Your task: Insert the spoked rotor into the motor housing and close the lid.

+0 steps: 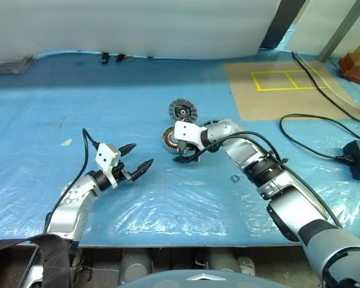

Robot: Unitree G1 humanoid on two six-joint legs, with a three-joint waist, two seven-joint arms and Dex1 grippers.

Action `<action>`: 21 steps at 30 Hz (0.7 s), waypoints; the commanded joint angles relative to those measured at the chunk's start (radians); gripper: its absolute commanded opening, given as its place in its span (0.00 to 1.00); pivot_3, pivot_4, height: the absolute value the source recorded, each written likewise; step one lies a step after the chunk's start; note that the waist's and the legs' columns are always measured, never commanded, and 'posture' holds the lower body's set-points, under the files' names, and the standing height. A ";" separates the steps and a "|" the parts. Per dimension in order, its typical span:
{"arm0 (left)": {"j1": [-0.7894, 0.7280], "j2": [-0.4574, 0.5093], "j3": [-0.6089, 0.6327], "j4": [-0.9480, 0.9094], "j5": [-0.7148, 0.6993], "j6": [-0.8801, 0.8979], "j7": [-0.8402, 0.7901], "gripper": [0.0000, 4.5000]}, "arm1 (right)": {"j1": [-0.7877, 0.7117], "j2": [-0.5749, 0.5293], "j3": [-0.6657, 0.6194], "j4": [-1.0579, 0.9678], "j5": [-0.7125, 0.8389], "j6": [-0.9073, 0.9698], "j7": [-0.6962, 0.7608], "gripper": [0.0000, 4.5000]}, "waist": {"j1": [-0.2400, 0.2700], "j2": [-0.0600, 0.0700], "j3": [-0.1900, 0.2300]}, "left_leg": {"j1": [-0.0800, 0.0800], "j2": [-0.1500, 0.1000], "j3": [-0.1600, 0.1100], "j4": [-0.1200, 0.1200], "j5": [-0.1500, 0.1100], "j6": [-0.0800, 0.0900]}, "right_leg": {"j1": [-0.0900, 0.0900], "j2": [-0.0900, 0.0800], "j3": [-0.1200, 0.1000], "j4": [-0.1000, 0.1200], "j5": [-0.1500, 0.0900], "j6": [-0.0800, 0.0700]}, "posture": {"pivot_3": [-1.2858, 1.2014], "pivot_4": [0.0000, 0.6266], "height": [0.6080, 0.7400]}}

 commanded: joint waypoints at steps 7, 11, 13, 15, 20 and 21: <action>-0.007 0.001 0.011 -0.033 -0.004 -0.004 0.009 1.00 | -0.022 -0.016 0.035 -0.021 -0.067 0.044 0.069 0.86 | 0.001 0.000 0.000 | 0.000 0.000 0.000 0.000 0.001 0.000 | 0.000 0.000 0.000 0.001 0.000 -0.001 | 0.52 0.24 1.00; -0.013 -0.001 0.009 -0.031 -0.003 -0.004 0.007 1.00 | -0.025 -0.017 0.039 -0.016 -0.093 0.039 0.061 0.56 | 0.002 0.000 0.000 | 0.000 0.000 0.000 0.000 0.001 0.000 | 0.000 0.000 0.000 0.000 0.000 -0.001 | 0.52 0.24 1.00; -0.017 -0.001 0.009 -0.033 -0.007 0.000 0.004 1.00 | -0.027 -0.019 0.042 -0.011 -0.108 0.029 0.051 0.45 | 0.001 0.000 0.000 | 0.000 0.000 0.000 0.000 0.001 0.000 | 0.000 0.000 0.000 0.000 0.000 -0.001 | 0.52 0.24 1.00; -0.017 0.002 0.008 -0.046 -0.017 0.011 -0.005 1.00 | -0.026 -0.021 0.041 -0.012 -0.119 0.016 0.036 0.44 | 0.001 0.000 0.000 | 0.001 0.000 0.000 0.000 0.001 -0.001 | 0.000 0.000 0.000 0.001 0.001 -0.001 | 0.52 0.24 1.00; 0.009 0.024 -0.002 -0.085 -0.020 0.036 -0.040 1.00 | -0.002 -0.031 0.046 -0.066 -0.121 0.040 0.069 0.44 | 0.001 0.000 0.000 | 0.002 0.001 0.000 0.000 0.004 -0.001 | 0.000 0.000 0.000 0.002 0.002 -0.003 | 0.52 0.24 1.00; 0.027 0.037 -0.008 -0.100 -0.014 0.040 -0.053 1.00 | 0.021 -0.042 0.053 -0.124 -0.111 0.071 0.101 0.44 | 0.002 0.000 0.000 | 0.002 0.001 0.000 0.000 0.004 -0.002 | 0.000 0.000 0.000 0.002 0.002 -0.004 | 0.52 0.24 1.00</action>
